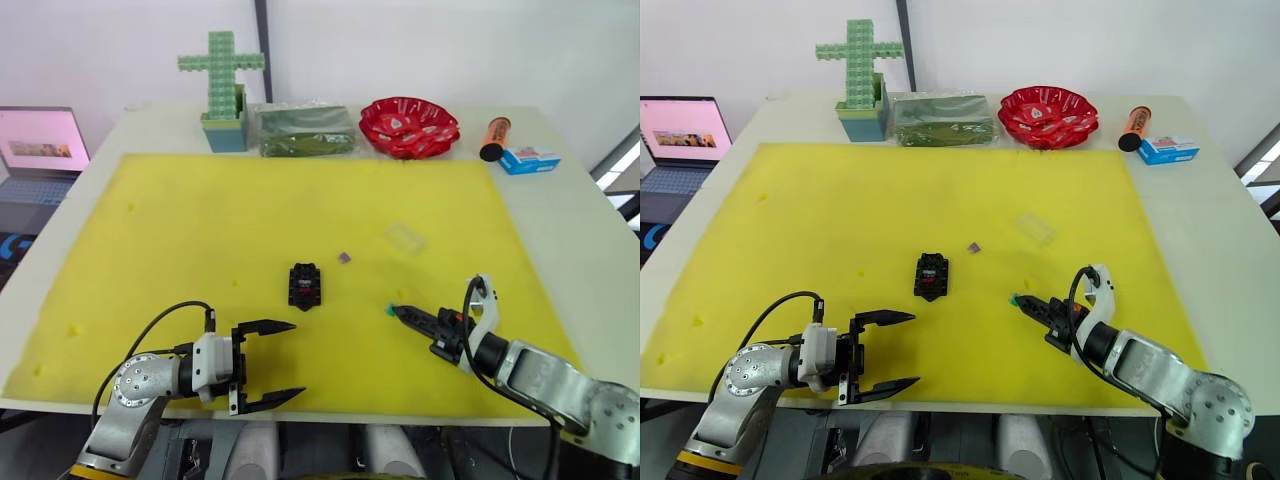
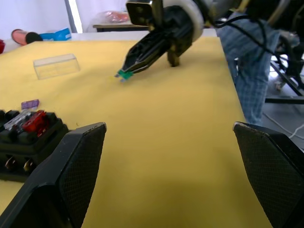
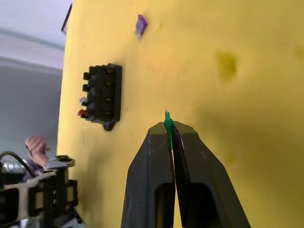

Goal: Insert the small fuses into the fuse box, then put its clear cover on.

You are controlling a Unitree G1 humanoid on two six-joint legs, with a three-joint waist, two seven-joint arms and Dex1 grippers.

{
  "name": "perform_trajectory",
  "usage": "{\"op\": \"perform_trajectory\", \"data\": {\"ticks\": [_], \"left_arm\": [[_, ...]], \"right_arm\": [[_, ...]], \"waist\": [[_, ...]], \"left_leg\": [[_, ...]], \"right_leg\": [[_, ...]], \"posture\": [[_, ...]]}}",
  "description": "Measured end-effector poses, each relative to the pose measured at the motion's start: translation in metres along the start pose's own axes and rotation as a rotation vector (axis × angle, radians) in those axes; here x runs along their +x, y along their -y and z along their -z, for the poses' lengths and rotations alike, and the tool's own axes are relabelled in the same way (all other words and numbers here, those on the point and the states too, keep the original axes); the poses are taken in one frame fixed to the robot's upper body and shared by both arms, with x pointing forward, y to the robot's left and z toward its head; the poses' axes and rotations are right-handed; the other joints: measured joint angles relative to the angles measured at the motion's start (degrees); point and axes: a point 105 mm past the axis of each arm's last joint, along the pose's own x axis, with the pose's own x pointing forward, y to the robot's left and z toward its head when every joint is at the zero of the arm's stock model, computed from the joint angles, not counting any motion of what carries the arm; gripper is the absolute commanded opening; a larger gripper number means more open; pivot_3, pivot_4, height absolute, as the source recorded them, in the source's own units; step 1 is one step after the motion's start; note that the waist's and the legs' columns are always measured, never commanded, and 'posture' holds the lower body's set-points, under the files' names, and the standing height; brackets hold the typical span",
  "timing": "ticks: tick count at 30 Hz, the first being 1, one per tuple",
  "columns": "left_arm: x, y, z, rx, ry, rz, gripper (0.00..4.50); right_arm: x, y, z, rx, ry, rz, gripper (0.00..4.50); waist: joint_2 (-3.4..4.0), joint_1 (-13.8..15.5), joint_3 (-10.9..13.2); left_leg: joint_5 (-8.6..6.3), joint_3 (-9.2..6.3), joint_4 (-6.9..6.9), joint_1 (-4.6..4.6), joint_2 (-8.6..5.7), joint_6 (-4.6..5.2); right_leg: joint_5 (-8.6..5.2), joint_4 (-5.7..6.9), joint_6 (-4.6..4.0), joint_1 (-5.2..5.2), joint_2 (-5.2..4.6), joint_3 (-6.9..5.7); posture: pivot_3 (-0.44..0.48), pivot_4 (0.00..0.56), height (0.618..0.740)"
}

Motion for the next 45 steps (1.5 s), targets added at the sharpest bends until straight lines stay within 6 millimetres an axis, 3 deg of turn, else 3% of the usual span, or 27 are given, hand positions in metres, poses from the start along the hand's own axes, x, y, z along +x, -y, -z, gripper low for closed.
{"op": "perform_trajectory", "data": {"ticks": [5,11,17,27,33,36,39,44,45], "left_arm": [[0.003,-0.004,-0.003,0.011,0.003,0.012,4.5],[0.004,-0.005,-0.003,0.006,0.0,0.02,4.5],[0.003,-0.005,-0.002,0.0,-0.005,0.018,4.5],[0.003,0.0,-0.004,-0.004,-0.007,0.003,4.5],[0.004,-0.004,-0.005,0.004,-0.008,0.012,4.5],[0.004,-0.005,-0.004,0.006,-0.008,0.009,4.5],[0.002,-0.001,-0.001,-0.012,-0.014,-0.001,4.5],[0.001,0.001,0.001,-0.023,-0.019,-0.008,4.5],[0.002,0.001,0.001,-0.022,-0.02,-0.008,4.5]], "right_arm": [[0.001,-0.009,0.001,-0.007,-0.027,-0.014,0.02],[-0.005,-0.009,0.01,-0.098,-0.202,-0.058,0.02],[-0.001,-0.007,-0.008,-0.128,-0.252,-0.069,0.02],[0.017,-0.015,-0.015,-0.267,-0.455,-0.14,0.02],[0.029,-0.039,-0.035,-0.407,-0.642,-0.234,0.02],[0.038,-0.024,-0.039,-0.44,-0.694,-0.188,0.02],[0.039,-0.006,-0.031,-0.423,-0.78,-0.176,0.02],[0.046,-0.008,-0.038,-0.462,-0.816,-0.215,0.02],[0.047,-0.007,-0.037,-0.464,-0.819,-0.221,0.25]], "waist": [[0.02,0.4,0.0],[0.0,0.5,0.0],[-0.01,0.6,0.0],[-0.01,0.5,0.1],[0.13,0.5,0.2],[0.12,0.8,0.2],[0.13,0.6,0.2],[0.12,0.4,0.2],[0.12,0.4,0.2]], "left_leg": [[0.0,0.01,-0.01,0.0,0.03,0.0],[-0.01,0.05,0.04,0.0,0.01,0.01],[-0.04,0.05,0.01,-0.01,0.03,0.07],[-0.07,0.08,0.06,0.0,0.05,0.11],[-0.1,0.21,0.03,-0.04,0.09,0.18],[-0.12,0.29,0.02,-0.07,0.07,0.19],[-0.12,0.56,0.04,-0.22,0.05,0.19],[-0.12,0.68,0.12,-0.14,0.06,0.19],[-0.12,0.69,0.13,-0.12,0.06,0.19]], "right_leg": [[0.0,-0.03,-0.01,-0.01,0.04,0.0],[0.02,-0.07,-0.03,0.03,0.01,0.01],[0.02,-0.08,-0.05,-0.02,0.06,0.01],[0.05,-0.1,-0.09,-0.03,0.06,0.02],[0.07,-0.11,-0.12,-0.18,0.12,0.07],[0.07,-0.15,-0.12,-0.18,0.11,0.01],[0.08,-0.13,-0.1,-0.36,0.07,0.13],[0.12,-0.04,-0.14,-0.37,0.1,0.26],[0.13,-0.03,-0.14,-0.36,0.1,0.26]], "posture": [[0.0,0.15,0.74],[0.0,0.15,0.74],[0.0,0.15,0.74],[0.0,0.15,0.74],[0.0,0.15,0.74],[0.0,0.15,0.74],[0.0,0.15,0.74],[0.0,0.15,0.74],[0.0,0.15,0.74]]}}
